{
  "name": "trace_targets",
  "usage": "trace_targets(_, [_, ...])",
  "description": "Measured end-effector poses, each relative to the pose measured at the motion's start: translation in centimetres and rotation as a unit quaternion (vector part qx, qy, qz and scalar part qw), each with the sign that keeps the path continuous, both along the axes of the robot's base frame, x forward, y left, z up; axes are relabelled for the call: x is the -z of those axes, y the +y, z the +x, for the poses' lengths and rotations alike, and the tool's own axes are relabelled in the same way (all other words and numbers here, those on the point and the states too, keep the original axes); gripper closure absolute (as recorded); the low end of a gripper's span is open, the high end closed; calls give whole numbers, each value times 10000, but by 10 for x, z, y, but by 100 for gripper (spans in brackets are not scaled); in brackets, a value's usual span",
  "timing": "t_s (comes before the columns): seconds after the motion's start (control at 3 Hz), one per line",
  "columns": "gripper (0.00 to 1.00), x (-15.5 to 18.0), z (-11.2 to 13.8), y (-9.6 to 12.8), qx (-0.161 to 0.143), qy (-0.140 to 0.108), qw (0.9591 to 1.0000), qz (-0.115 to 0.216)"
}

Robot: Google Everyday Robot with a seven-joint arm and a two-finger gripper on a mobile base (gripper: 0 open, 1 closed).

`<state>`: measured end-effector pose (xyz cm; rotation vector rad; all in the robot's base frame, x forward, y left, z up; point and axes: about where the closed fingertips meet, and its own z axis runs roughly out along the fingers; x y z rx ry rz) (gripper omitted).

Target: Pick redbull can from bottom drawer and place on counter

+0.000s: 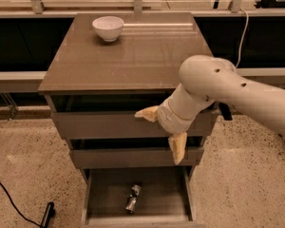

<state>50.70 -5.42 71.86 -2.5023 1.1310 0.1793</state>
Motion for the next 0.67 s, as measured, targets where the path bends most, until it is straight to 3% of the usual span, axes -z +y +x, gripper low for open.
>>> trace_targets(0.33, [0,2,-1,6,-451,-185,9988,44])
trace_targets(0.67, [0,2,-1,5,-447,-182,9988,40])
